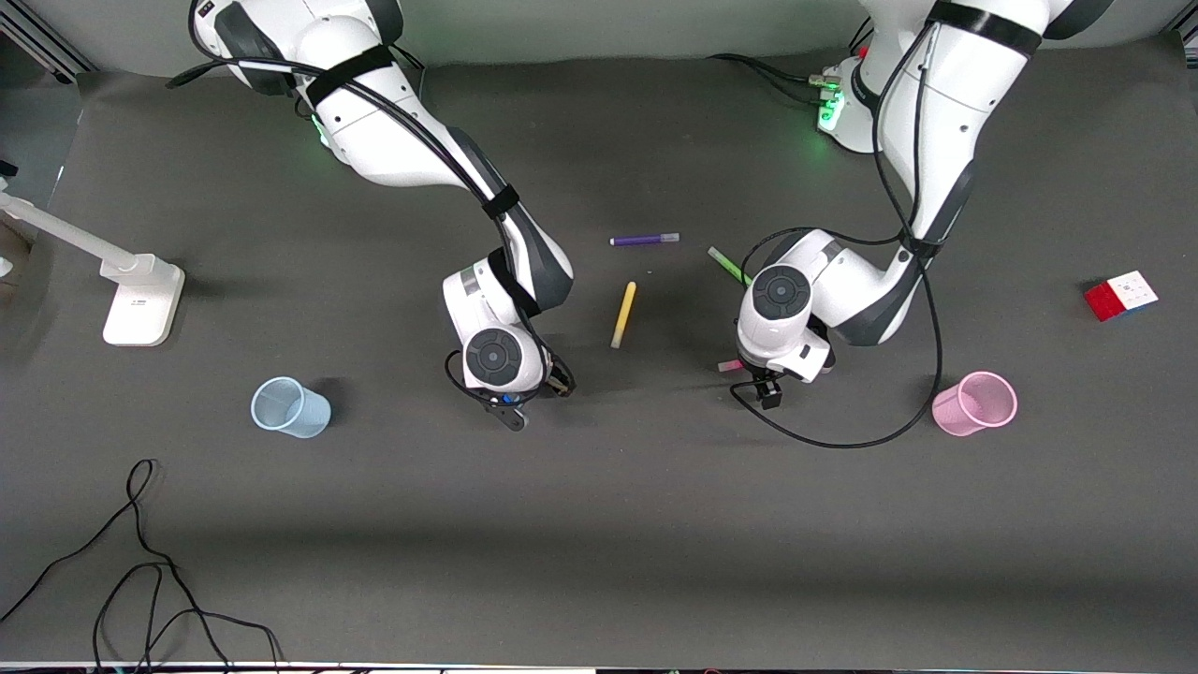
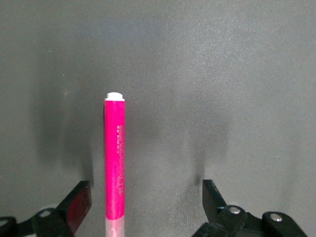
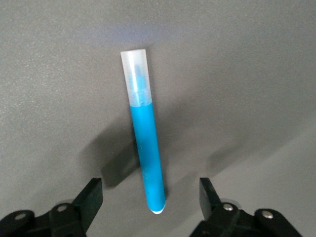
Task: Place pink and blue markers in matching cups
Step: 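Close the right gripper on the blue marker while the left gripper grasps the pink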
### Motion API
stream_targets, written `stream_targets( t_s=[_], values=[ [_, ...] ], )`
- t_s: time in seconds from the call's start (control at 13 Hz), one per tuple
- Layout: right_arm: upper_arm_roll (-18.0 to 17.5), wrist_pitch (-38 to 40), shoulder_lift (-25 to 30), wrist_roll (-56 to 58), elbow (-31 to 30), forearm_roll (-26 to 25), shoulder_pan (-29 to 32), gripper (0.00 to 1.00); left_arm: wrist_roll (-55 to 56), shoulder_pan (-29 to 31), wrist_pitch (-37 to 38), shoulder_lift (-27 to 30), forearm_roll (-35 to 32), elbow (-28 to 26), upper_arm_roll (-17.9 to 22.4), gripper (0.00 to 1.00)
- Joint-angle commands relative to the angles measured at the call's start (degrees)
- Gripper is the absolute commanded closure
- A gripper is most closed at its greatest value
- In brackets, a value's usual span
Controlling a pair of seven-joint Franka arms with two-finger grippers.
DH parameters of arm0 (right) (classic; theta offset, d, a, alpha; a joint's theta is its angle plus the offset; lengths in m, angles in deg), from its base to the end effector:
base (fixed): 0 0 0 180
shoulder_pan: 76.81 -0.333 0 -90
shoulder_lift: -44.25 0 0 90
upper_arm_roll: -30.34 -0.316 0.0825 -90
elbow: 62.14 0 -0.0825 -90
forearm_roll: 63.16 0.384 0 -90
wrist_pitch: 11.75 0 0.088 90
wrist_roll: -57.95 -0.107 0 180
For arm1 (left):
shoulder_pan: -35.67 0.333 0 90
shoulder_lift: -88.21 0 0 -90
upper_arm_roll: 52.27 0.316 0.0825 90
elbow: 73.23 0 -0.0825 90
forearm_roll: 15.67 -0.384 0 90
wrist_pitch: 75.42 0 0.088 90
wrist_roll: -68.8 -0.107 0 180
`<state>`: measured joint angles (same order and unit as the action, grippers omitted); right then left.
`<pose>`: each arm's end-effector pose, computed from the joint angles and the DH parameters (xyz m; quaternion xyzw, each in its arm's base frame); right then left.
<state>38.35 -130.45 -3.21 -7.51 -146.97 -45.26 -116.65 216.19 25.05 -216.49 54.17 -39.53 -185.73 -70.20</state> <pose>0.5708 0.3896 0.1683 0.9248 -0.3563 -0.1290 0.0349 0.5351 -0.2879 0.1752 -0.6259 -0.7786 -0.0376 0.0234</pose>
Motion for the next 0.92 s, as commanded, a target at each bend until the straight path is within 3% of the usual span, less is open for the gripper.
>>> stream_targets(
  t_s=[0.0,0.15,0.23,0.38,0.54,0.69,0.77,0.85],
  values=[
    [0.51,-0.14,-0.26,-1.69,0.11,1.35,-0.59,0.18,2.1,-1.16,-0.34,-0.49,-1.89,0.34,0.61,0.01],
    [0.51,-0.13,-0.26,-1.69,0.11,1.43,-0.42,0.28,2.1,-1.15,-0.26,-0.49,-1.89,0.34,0.61,0.03],
    [0.51,-0.13,-0.26,-1.69,0.11,1.43,-0.5,0.34,2.19,-1.07,-0.26,-0.49,-1.89,0.34,0.61,0.14],
    [0.51,-0.13,-0.44,-1.69,-0.42,1.52,-0.07,0.47,2.19,-0.89,-0.26,-0.32,-1.89,0.34,0.61,0.49],
    [0.6,-0.31,-0.44,-1.51,-0.95,2.83,0.02,0.62,2.19,-0.98,-0.26,-0.14,-1.89,0.61,0.61,0.73],
    [0.6,-0.22,-0.35,-1.51,-1.04,3.02,0.2,0.95,2.1,-0.98,-0.17,-0.05,-1.89,0.61,0.61,0.92],
    [0.69,-0.05,-0.09,-1.6,-0.95,3.02,0.2,1.0,2.02,-0.89,-0.08,0.12,-1.89,0.78,0.61,0.99],
    [1.04,0.48,0.35,-1.77,-0.86,3.02,0.37,1.0,2.02,-0.89,-0.08,0.3,-1.89,0.78,0.61,1.0]
  ],
)
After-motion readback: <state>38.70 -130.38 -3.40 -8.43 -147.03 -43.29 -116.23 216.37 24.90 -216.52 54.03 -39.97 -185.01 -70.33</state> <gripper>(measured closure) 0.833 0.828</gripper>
